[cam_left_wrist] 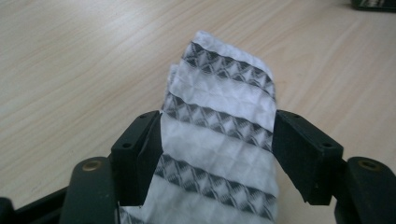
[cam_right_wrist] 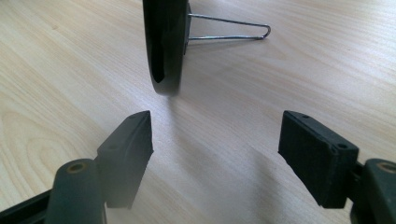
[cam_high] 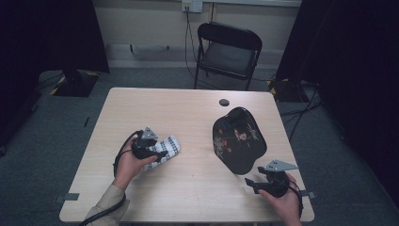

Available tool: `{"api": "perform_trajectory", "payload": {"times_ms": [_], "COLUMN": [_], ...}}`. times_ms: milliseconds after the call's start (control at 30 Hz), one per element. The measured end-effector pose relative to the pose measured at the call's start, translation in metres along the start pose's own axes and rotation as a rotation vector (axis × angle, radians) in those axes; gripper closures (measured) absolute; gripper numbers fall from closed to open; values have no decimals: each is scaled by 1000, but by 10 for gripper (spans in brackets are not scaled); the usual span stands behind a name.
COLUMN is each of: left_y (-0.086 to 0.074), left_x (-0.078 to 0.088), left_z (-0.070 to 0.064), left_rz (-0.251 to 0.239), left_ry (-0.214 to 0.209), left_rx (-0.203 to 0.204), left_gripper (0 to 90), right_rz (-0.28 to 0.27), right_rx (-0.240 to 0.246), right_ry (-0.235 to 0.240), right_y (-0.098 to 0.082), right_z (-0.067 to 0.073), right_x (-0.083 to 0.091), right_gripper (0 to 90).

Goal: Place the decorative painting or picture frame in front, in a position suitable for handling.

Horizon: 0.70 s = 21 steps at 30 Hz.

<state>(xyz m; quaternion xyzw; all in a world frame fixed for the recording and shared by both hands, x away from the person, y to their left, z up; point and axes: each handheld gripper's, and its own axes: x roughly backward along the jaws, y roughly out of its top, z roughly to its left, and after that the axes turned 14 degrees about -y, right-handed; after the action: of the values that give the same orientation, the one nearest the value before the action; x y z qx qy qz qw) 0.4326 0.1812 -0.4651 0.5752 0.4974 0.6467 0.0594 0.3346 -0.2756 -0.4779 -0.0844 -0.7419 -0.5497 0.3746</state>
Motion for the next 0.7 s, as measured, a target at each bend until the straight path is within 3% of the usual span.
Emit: {"api": "perform_trajectory", "payload": {"times_ms": [233,400,633,700], "left_y": [-7,-15,-16,-14], "left_x": [-16,-18,-16,-15], "left_z": [3,1,1,0], "left_rz": [56,28,31,51], "left_ry": [-6,-1,6,10], "left_rx": [7,-30,-17,-16], "left_gripper": [339,312,392,425], "right_rz": [0,-4,-9,-13], "right_rx": [6,4,-4,-13], "right_ry": [2,0,-1,-1], "right_y": [-1,0,1,1], "right_z": [0,0,-1,-3], "right_x": [0,0,1,1], "right_gripper": [258,258,258,258]}}
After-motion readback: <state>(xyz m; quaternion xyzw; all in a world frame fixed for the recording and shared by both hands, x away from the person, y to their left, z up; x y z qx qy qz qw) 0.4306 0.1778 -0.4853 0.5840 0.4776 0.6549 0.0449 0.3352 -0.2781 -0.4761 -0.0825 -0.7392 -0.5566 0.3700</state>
